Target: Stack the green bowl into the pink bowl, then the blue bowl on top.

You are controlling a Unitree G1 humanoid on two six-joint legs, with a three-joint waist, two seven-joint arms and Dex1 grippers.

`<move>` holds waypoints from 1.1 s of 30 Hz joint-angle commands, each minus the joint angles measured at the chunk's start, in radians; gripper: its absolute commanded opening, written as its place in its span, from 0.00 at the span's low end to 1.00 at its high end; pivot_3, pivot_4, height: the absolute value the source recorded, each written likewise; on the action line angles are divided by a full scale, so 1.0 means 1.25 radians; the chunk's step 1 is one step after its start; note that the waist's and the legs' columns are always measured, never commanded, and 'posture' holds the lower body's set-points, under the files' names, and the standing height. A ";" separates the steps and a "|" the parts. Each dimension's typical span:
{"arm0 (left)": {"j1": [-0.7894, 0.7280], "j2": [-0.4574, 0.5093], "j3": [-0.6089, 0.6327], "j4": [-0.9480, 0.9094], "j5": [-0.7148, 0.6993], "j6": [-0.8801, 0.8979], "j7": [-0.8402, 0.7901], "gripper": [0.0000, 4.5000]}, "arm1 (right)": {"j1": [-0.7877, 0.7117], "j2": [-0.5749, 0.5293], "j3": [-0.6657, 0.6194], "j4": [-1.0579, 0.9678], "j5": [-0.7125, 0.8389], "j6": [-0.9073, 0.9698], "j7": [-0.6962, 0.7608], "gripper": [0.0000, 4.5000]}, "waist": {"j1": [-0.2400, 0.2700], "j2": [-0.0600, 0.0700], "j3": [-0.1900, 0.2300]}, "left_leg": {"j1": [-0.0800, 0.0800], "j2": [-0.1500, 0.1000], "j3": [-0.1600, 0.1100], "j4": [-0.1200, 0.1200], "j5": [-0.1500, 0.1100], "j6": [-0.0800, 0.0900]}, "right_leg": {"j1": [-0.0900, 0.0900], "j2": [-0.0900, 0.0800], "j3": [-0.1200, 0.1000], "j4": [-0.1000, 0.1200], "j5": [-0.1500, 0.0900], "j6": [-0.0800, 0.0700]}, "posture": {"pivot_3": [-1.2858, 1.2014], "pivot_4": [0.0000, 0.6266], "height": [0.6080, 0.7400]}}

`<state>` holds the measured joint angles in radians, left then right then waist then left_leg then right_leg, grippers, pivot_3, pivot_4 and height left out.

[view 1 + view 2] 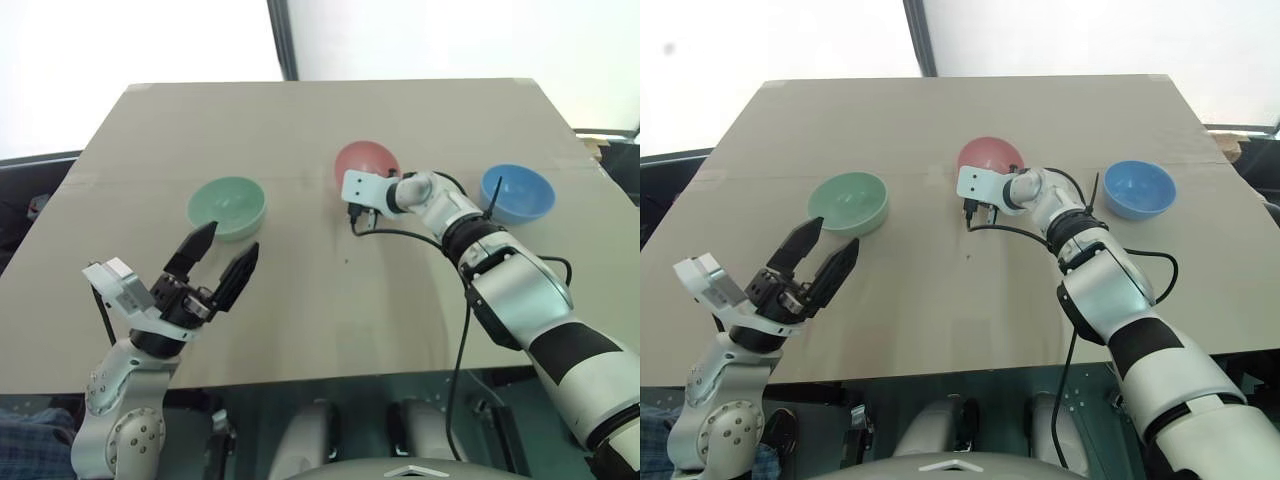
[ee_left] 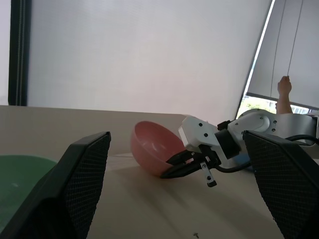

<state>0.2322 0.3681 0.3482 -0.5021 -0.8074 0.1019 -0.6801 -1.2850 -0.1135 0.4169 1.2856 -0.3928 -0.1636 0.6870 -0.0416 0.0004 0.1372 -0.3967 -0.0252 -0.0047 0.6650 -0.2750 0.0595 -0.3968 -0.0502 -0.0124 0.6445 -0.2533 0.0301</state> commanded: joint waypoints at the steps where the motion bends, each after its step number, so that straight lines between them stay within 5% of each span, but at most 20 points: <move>1: 0.001 0.012 0.014 -0.038 -0.005 -0.012 -0.007 1.00 | -0.022 -0.028 0.016 -0.065 -0.019 -0.057 0.055 0.03 | 0.000 0.000 0.000 | 0.000 0.000 0.000 0.000 0.000 0.000 | 0.000 0.000 0.000 0.000 0.000 0.000 | 0.52 0.24 1.00; 4: -0.001 0.016 0.015 -0.034 -0.007 -0.010 -0.011 1.00 | 0.031 -0.068 0.032 -0.181 -0.007 -0.073 0.193 0.03 | 0.002 0.000 0.000 | 0.000 0.000 0.000 0.000 0.000 0.000 | 0.000 0.000 0.000 0.000 0.000 0.000 | 0.52 0.24 1.00; 10: -0.018 0.025 0.004 -0.014 -0.009 -0.002 -0.024 1.00 | 0.255 -0.166 0.042 -0.731 0.061 0.139 0.436 0.03 | 0.005 0.000 0.000 | -0.001 0.000 -0.001 -0.001 0.000 0.000 | 0.000 0.000 0.000 -0.001 0.000 0.000 | 0.52 0.24 1.00; 17: -0.062 0.035 -0.009 0.019 -0.009 0.015 -0.046 1.00 | 0.419 -0.269 0.078 -1.159 0.093 0.376 0.574 0.03 | 0.009 0.000 0.000 | 0.000 0.000 -0.001 -0.001 0.000 0.001 | 0.000 -0.001 0.000 -0.001 0.000 0.000 | 0.52 0.24 1.00; 28: -0.099 0.042 -0.018 0.043 -0.006 0.032 -0.068 1.00 | 0.419 -0.301 0.106 -1.205 0.081 0.450 0.538 0.03 | 0.022 -0.001 0.000 | 0.000 0.000 -0.001 -0.001 0.000 0.000 | 0.001 -0.001 -0.001 -0.002 0.000 0.000 | 0.52 0.24 1.00; 30: -0.099 0.043 -0.017 0.043 -0.006 0.033 -0.069 1.00 | 0.418 -0.310 0.114 -1.209 0.085 0.446 0.544 0.09 | 0.023 -0.001 0.000 | 0.000 0.000 -0.001 -0.001 0.000 0.001 | 0.001 -0.001 -0.001 -0.002 0.000 0.000 | 0.52 0.24 1.00; 32: -0.098 0.043 -0.016 0.042 -0.005 0.034 -0.070 1.00 | 0.419 -0.312 0.117 -1.213 0.089 0.447 0.542 0.31 | 0.023 -0.001 0.000 | 0.000 0.000 -0.001 -0.001 0.000 0.001 | 0.001 -0.001 -0.001 -0.002 0.000 0.000 | 0.52 0.24 1.00; 33: -0.096 0.042 -0.016 0.041 -0.005 0.033 -0.070 1.00 | 0.420 -0.314 0.120 -1.216 0.090 0.448 0.541 0.33 | 0.023 -0.001 0.000 | 0.000 0.000 -0.001 -0.001 0.000 0.001 | 0.001 -0.001 -0.001 -0.002 0.000 0.000 | 0.52 0.24 1.00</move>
<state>0.1186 0.4129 0.3205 -0.4367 -0.8081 0.1474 -0.7597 -0.7417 -0.5013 0.5689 -0.1953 -0.2909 0.4029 1.3663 -0.0129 -0.0004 0.1369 -0.3972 -0.0249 -0.0062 0.6643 -0.2753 0.0602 -0.3960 -0.0520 -0.0133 0.6419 -0.2532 0.0300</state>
